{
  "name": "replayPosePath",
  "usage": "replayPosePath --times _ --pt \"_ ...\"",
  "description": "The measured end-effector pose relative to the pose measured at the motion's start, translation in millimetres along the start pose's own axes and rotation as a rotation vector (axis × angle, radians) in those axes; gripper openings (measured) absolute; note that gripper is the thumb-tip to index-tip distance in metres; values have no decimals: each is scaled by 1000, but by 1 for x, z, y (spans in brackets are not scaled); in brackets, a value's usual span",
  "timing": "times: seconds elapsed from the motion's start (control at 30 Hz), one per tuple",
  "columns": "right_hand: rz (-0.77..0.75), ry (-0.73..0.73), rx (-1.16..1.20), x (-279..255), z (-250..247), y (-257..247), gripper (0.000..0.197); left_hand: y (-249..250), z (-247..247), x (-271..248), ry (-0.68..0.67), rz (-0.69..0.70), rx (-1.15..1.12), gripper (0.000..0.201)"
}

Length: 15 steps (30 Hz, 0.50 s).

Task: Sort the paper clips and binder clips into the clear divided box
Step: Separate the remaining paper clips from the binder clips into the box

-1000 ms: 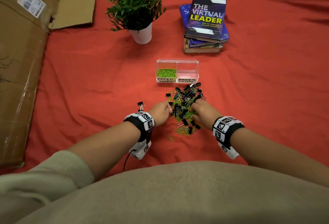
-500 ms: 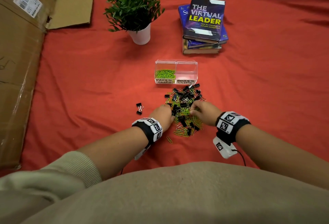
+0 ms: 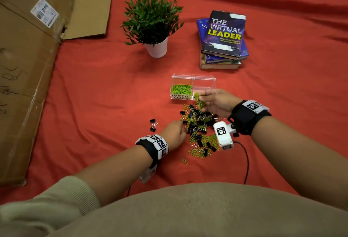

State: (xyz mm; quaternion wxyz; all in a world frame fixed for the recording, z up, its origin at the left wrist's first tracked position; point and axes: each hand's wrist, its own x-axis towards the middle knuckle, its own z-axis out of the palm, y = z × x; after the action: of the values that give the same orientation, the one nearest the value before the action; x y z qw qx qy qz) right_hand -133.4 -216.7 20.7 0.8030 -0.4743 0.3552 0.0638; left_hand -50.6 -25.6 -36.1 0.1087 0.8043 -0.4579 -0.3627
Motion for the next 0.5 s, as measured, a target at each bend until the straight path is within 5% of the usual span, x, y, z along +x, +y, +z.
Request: replayPosePath --times 0.1,0.3,0.5 --pt "-47 66 -186 23 18 -25 12 -4 -11 -2 16 -34 -107 5" --pt "-193 358 -993 68 48 -38 17 -13 -27 3 41 -138 -221 18" --pt "-238 349 -1147 75 56 -29 20 -15 -51 12 90 -120 -242 20"
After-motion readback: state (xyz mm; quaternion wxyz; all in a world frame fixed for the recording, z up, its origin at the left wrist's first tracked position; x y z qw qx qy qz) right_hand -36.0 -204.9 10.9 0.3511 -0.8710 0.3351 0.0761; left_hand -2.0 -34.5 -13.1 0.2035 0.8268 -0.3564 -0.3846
